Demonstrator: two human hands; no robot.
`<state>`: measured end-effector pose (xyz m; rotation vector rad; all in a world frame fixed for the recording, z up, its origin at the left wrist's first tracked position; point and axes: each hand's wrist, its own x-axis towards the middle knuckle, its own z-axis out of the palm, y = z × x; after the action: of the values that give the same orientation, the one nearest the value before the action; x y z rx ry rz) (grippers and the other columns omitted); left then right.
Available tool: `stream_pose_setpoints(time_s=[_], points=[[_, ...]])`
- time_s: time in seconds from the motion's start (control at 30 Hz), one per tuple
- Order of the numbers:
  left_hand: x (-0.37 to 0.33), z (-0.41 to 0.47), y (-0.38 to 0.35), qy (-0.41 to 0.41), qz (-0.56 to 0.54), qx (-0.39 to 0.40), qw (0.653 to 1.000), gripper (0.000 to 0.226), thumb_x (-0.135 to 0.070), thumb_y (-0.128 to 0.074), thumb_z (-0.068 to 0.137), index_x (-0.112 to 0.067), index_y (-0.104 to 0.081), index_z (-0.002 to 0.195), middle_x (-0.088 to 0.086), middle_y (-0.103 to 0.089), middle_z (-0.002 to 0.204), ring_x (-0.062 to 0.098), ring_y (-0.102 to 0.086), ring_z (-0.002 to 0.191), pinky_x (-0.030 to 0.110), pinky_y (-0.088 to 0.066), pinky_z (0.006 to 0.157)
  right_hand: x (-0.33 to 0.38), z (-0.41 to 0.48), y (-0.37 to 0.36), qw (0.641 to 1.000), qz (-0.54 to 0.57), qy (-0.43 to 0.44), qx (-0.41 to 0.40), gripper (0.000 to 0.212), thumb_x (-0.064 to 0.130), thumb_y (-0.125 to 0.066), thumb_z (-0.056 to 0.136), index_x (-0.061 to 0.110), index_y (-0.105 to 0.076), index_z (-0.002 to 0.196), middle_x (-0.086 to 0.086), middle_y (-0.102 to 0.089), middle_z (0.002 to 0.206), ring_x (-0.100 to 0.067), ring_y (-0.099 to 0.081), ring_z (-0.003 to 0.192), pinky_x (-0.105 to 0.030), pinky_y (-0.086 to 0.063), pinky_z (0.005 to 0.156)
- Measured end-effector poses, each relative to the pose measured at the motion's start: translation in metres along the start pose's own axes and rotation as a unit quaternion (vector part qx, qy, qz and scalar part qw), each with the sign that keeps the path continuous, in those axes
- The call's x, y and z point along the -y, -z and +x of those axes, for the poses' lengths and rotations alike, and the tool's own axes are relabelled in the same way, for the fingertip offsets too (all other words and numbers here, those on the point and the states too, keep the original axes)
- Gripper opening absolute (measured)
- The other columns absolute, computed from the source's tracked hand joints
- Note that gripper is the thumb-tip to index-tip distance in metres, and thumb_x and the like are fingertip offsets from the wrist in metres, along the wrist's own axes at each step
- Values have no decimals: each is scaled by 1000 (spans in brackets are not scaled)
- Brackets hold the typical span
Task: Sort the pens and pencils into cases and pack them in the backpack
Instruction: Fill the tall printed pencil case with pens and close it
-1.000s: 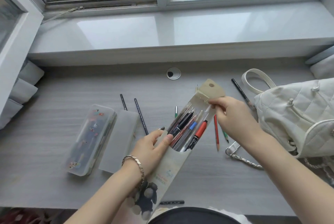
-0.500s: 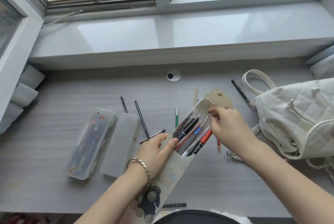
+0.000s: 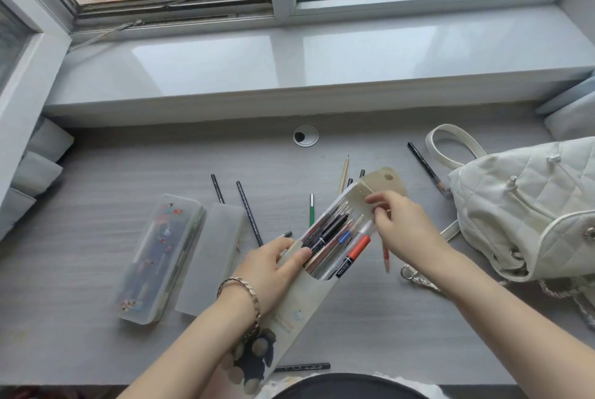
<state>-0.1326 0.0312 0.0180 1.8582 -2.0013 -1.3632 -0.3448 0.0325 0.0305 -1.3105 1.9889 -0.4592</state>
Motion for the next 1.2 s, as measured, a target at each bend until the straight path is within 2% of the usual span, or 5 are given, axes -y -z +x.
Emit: stream_pose_setpoints(time_s=[0.37, 0.8, 1.0, 1.1, 1.2], points=[[-5, -7, 1, -31, -1, -3, 1000, 7, -48, -49, 87, -46, -55, 86, -16, -66, 87, 7, -60, 91, 26, -46, 83, 5, -4, 2, 997, -47, 16, 58, 43, 0, -34, 89, 15, -62, 119, -6, -65, 113, -19, -60, 92, -17, -42, 65], [-6, -12, -2, -46, 18, 16, 999, 15, -46, -48, 89, -42, -59, 98, -17, -60, 87, -1, -52, 81, 12, -37, 66, 5, -6, -4, 993, 27, 109, 22, 40, -3, -38, 89, 10, -63, 117, -4, -63, 119, -12, -53, 112, -13, -34, 92], [-1, -6, 5, -31, -69, 45, 996, 18, -36, -50, 90, -38, -59, 74, -21, -63, 62, -8, -56, 64, 4, -39, 58, -12, 1, 20, 939, -29, 237, -249, 46, 29, -60, 81, 9, -55, 122, -10, -54, 117, -18, -44, 112, -15, -25, 100], [0, -3, 8, -43, -105, 84, 990, 25, -34, -50, 91, -34, -60, 69, -24, -60, 55, -9, -52, 54, 11, -40, 57, -19, 2, 24, 994, 75, 62, -57, 69, 37, -67, 79, 20, -35, 138, 1, -45, 124, -14, -41, 119, -25, -29, 103], [4, 2, 9, -54, -97, 107, 988, 24, -62, -50, 72, -43, -64, 72, -15, -67, 69, 0, -59, 65, 22, -47, 68, -20, -1, 16, 969, 236, 12, 67, 19, 31, -46, 93, 26, -58, 106, 1, -62, 94, -13, -61, 85, -25, -50, 72]])
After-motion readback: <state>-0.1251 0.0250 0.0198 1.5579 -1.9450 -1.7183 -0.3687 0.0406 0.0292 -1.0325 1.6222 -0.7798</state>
